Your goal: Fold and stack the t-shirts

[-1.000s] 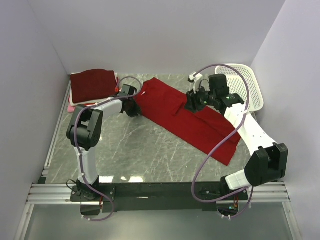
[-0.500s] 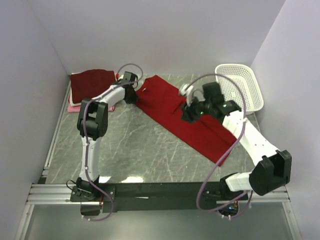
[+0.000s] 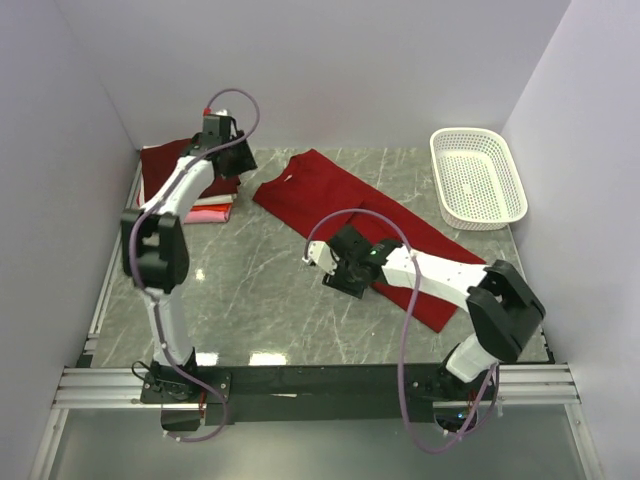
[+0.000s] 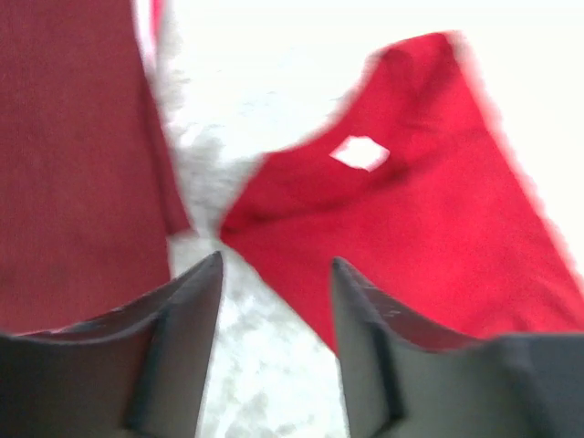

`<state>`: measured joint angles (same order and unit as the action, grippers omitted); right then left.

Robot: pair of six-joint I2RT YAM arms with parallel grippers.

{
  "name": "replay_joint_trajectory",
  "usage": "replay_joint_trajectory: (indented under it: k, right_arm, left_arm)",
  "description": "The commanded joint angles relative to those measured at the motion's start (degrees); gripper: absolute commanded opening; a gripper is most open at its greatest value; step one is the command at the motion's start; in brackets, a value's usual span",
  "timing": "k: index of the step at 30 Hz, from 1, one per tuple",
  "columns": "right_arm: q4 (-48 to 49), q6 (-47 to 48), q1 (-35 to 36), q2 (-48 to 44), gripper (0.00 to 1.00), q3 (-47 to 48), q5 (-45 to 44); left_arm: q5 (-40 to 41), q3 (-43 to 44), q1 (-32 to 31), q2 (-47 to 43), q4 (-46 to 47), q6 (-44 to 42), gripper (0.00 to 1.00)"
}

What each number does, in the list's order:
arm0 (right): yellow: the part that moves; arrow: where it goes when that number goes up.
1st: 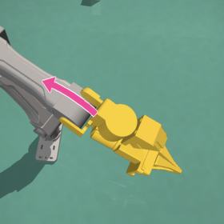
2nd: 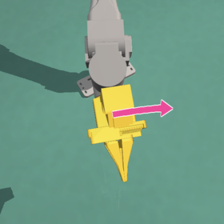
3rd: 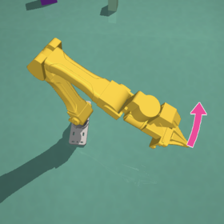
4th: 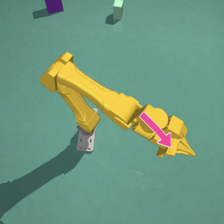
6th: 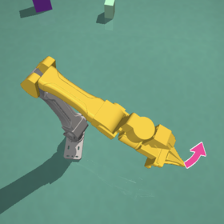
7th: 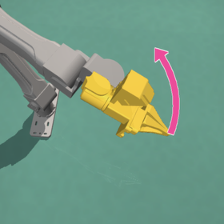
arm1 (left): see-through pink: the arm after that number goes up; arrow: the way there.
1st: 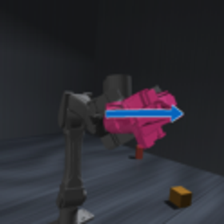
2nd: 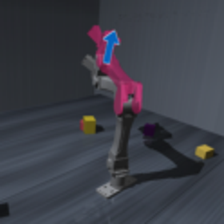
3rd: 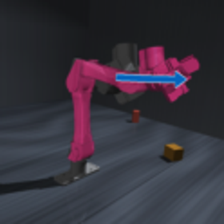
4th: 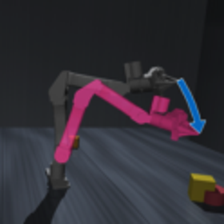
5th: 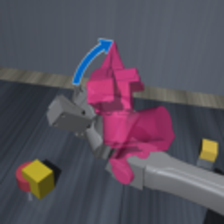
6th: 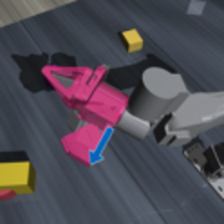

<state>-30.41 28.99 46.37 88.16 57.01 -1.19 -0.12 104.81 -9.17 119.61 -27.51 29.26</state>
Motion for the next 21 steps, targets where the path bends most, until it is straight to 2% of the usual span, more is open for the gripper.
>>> replay_joint_trajectory:
  k: [1, 4, 7, 9, 14, 21]
  right_arm:
    - [3.34, -2.62, 0.21, 1.48, 0.58, -0.33, -8.74]
    - [3.43, -3.50, -0.31, 2.02, 0.58, 0.20, -6.73]
    - [1.68, -3.68, -2.24, 1.05, 0.58, 1.43, -2.60]
    - [0.71, -3.68, -3.65, -0.17, 0.58, 2.22, -1.01]
    - [-0.96, -4.03, -9.26, -2.55, 0.58, 2.66, 5.93]
    - [-1.40, -3.77, -13.50, -3.87, 0.58, 1.79, 9.98]
  left_arm:
    - [-6.02, -8.00, -1.03, -14.72, 8.68, -2.10, 0.58]
    - [-9.71, -15.74, -1.11, -18.44, 9.84, 2.46, 0.60]
    - [-11.04, -20.16, -2.78, -17.50, 7.92, 8.44, 0.61]
    - [-10.17, -20.61, -5.50, -15.73, 4.48, 11.08, 0.61]
    - [-6.65, -25.97, -9.98, -12.39, 7.46, 17.40, 0.60]
    - [-4.01, -26.59, -10.69, -6.41, 9.49, 22.25, 0.55]
